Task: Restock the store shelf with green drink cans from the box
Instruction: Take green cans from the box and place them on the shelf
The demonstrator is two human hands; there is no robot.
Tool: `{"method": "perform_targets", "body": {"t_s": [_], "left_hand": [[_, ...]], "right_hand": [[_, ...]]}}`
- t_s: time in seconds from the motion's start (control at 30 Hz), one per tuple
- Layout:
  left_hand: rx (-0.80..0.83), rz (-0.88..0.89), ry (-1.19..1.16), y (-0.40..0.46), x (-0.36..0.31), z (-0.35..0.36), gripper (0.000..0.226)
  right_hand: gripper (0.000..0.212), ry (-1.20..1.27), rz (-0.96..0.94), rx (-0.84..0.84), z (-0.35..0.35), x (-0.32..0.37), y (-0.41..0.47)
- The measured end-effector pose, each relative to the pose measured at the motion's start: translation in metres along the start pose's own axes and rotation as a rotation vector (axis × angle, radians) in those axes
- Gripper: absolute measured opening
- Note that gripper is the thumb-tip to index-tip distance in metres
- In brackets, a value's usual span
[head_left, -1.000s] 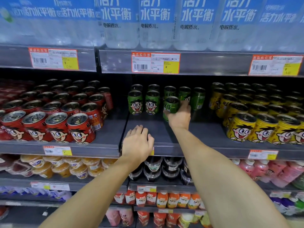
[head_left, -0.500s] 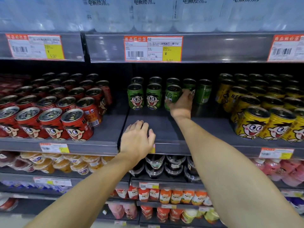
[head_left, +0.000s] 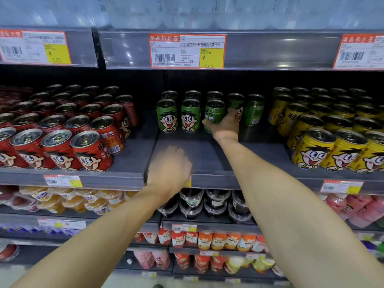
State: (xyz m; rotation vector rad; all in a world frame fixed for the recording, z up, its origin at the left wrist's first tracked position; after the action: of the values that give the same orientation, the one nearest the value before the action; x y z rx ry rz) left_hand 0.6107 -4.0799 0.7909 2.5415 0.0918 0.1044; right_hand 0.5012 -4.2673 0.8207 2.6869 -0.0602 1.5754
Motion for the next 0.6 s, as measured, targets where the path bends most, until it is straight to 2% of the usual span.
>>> {"method": "perform_targets", "body": {"t_s": [0.1, 0.23, 0.3, 0.43, 0.6], "left_hand": [[0.023, -0.019, 0.005, 0.0, 0.0, -0.001, 0.035], [0.109, -0.035, -0.066, 0.001, -0.001, -0.001, 0.037], [0.165, -0.059, -0.096, 0.001, 0.001, 0.001, 0.034], [0.224, -0.046, -0.103, 0.001, -0.001, 0.001, 0.031], [0.336, -0.006, -0.167, 0.003, 0.0, 0.001, 0.038]], "right_hand": [[0.087, -0.017, 0.041, 0.061, -0.006, -0.007, -0.012], [0.064, -0.3, -0.02, 0.288, -0.019, -0.017, -0.045], [0.068, -0.445, -0.068, 0.357, -0.026, -0.021, -0.067], [0.078, -0.708, -0.158, 0.361, -0.031, -0.036, -0.109], [0.073, -0.829, -0.267, 0.22, -0.032, -0.045, -0.132]]}}
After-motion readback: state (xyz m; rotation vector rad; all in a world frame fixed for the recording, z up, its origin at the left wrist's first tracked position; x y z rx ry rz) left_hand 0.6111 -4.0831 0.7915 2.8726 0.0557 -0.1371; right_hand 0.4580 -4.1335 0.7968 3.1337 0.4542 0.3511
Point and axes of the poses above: each hand's wrist, its own y-axis towards the middle knuckle, its own z-axis out of the palm, x = y × z, the point moved 6 cm from there along y, towards the middle knuckle, and after that the axes turned 12 degrees about z, right-handed, at the moved point
